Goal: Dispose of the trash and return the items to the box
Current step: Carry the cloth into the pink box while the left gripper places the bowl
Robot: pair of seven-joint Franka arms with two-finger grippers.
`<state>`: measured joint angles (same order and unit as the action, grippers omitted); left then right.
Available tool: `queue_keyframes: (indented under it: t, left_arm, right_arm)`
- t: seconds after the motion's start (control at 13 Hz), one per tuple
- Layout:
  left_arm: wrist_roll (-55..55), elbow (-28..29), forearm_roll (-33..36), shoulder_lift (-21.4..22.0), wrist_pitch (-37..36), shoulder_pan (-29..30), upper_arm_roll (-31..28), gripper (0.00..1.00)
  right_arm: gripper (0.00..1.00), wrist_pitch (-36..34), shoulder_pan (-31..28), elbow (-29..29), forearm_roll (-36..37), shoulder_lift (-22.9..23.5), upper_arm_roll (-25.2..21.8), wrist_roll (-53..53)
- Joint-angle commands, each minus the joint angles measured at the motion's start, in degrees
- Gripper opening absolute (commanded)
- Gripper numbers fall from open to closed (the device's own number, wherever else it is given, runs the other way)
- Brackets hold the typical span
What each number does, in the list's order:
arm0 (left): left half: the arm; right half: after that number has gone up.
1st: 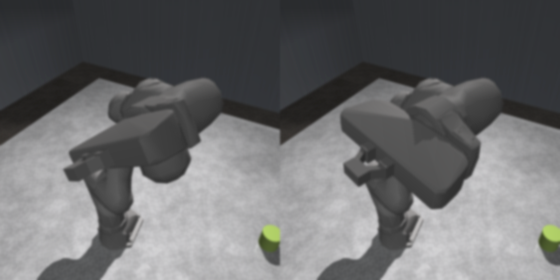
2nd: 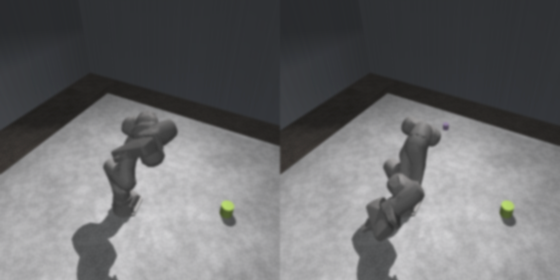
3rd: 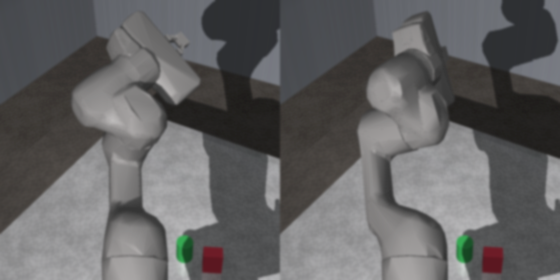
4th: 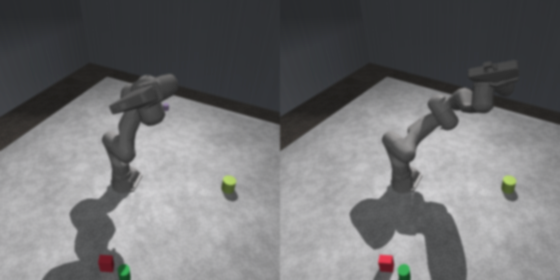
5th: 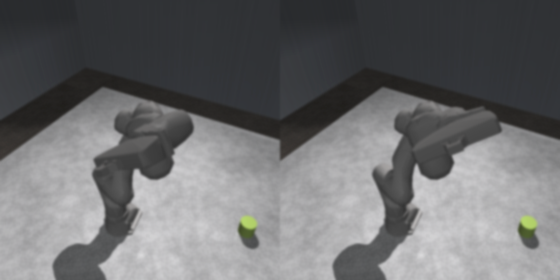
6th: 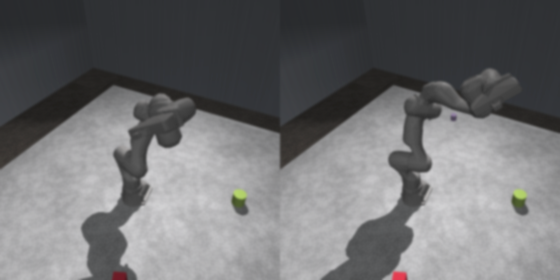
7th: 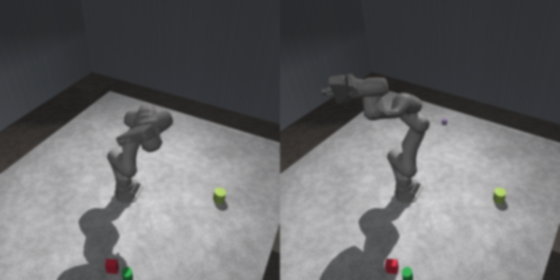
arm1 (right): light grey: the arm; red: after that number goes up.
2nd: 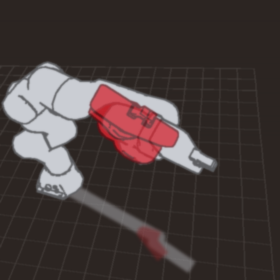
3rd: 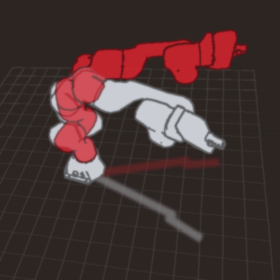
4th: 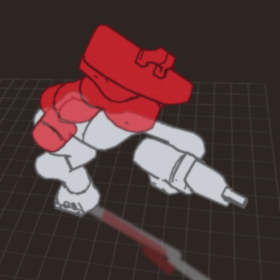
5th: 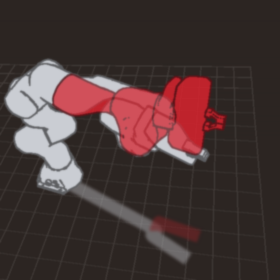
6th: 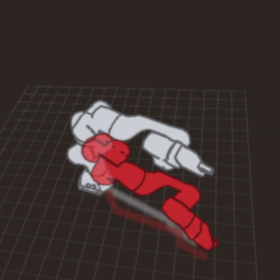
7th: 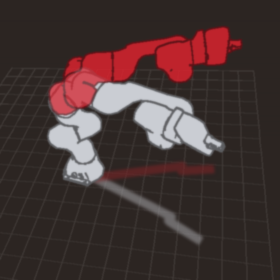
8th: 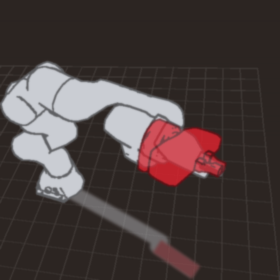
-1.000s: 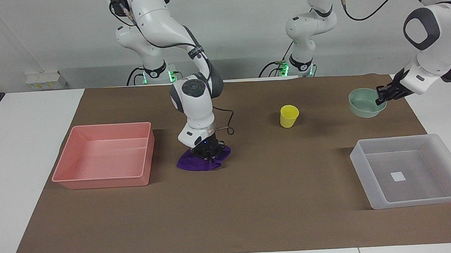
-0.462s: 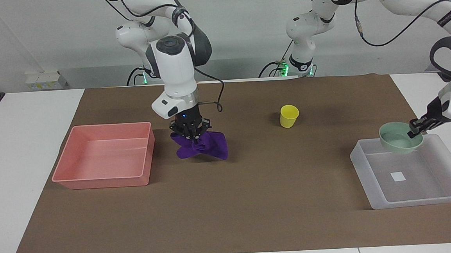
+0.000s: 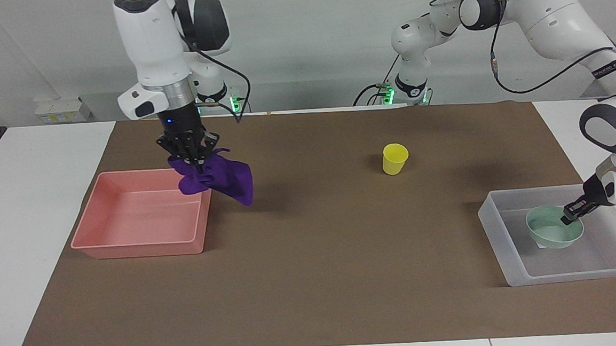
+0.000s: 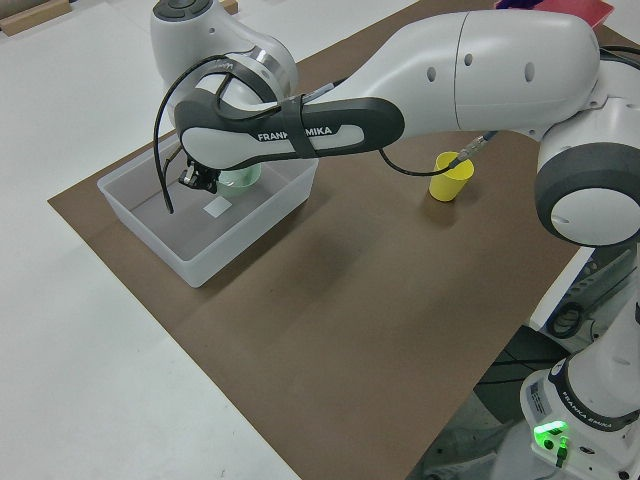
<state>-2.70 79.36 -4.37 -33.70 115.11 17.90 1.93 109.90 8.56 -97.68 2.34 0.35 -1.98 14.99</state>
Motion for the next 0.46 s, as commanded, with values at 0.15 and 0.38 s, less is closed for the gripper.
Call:
queue_keyframes:
  t: [0.15,0.38]
  left_arm:
    - [1.55,0.88,-1.25,-1.02,0.29,0.03,0.35,1.00]
    - [1.21,0.01,-1.08,0.65,-0.41,-0.59,0.53,1.00]
  right_arm:
    - [0.00,1.27,-12.58,-5.14,0.21,-1.05,0.75,-18.91]
    - [0.00,7.94,-16.46,-13.04,0.20,-1.32,0.75,-25.09]
